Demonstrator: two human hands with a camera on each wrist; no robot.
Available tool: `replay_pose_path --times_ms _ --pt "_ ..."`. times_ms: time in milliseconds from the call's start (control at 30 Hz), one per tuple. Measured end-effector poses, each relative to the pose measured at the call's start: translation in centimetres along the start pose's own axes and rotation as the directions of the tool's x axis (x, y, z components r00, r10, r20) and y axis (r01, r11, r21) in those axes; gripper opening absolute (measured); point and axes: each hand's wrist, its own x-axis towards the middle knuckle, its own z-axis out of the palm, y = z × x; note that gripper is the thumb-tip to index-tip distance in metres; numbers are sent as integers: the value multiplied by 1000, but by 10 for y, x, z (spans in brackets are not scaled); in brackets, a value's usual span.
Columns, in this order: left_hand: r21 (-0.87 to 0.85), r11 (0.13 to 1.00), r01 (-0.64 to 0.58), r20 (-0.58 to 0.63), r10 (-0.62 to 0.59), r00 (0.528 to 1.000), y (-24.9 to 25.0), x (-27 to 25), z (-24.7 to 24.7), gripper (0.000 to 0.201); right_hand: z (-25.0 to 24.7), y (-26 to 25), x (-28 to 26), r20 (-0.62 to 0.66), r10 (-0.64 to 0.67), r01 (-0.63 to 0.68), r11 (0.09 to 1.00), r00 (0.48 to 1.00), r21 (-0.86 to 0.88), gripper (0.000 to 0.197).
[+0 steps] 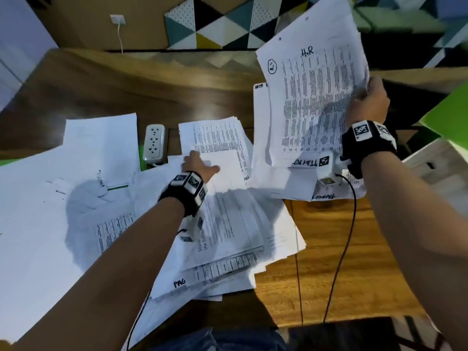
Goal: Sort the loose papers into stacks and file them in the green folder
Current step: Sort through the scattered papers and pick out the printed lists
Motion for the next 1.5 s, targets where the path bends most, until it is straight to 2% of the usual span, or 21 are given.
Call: replay_pose_path --times_ms 167,333,400,500,567,600,667,700,733,767,833,933,1000,1067,1100,1133,1167,1267,1300,1400,1500 --pt "-203 975 -88 83 107 991 57 12 -20 88 3 -19 5 38 -12 7 993 999 116 25" --pt "-334 939 -76 119 122 985 70 14 -31 79 16 -23 6 105 -17 -17 949 994 315 21" --pt "-364 925 -111 123 166 978 72 9 -34 66 17 -30 6 131 -32 -26 908 991 419 18" --pt "-393 899 -191 52 229 972 69 6 -37 34 20 -37 9 174 3 -95 847 985 523 20" --pt "-459 872 -170 19 201 979 57 5 -40 15 31 -33 7 241 53 -169 852 969 495 24" --pt "-492 859 -143 16 174 985 49 6 -41 14 40 -27 3 277 75 -202 861 958 467 28" --pt "-499 862 -94 50 136 989 26 3 -41 33 58 -19 -16 351 91 -233 893 932 386 31" --pt "-421 905 -68 79 112 991 13 -2 -41 32 67 -17 -32 405 90 -251 898 910 362 31" --pt "-328 944 -38 97 74 993 -1 -5 -38 22 75 -15 -48 463 93 -274 899 881 341 31" --pt "-277 961 10 103 20 994 -19 -5 -34 22 84 -12 -65 517 108 -298 906 850 301 30" --pt "-312 941 132 160 -85 983 -52 -11 -28 34 102 -5 -102 613 156 -352 911 774 213 31" --pt "-341 905 254 176 -204 963 -88 -24 -18 52 126 8 -149 718 214 -442 885 662 144 42" --pt "-331 894 301 181 -253 950 -104 -32 -14 59 140 15 -170 760 185 -383 919 624 91 35" --pt "-256 910 327 188 -285 940 -115 -37 -10 64 147 15 -185 802 154 -248 969 578 -8 14" --pt "-224 915 334 180 -298 937 -122 -37 -7 67 150 15 -191 823 144 -170 984 549 -58 13" --pt "-208 911 357 176 -325 929 -125 -40 -6 69 152 14 -197 839 142 -100 989 525 -104 21" --pt "-195 907 373 152 -347 925 -129 -41 -3 70 152 12 -202 836 157 -53 987 525 -152 34" --pt "-123 914 386 -15 -391 920 -133 -44 -1 66 148 10 -207 745 240 -8 954 623 -301 53" --pt "-111 919 379 -72 -387 919 -134 -41 0 64 146 9 -207 718 277 -22 939 639 -343 57" --pt "-100 907 410 -75 -418 905 -125 -37 0 63 143 14 -207 702 367 -120 919 610 -376 64" --pt "-104 908 407 -5 -410 912 -115 -29 9 65 141 14 -216 770 325 -139 944 549 -300 71"
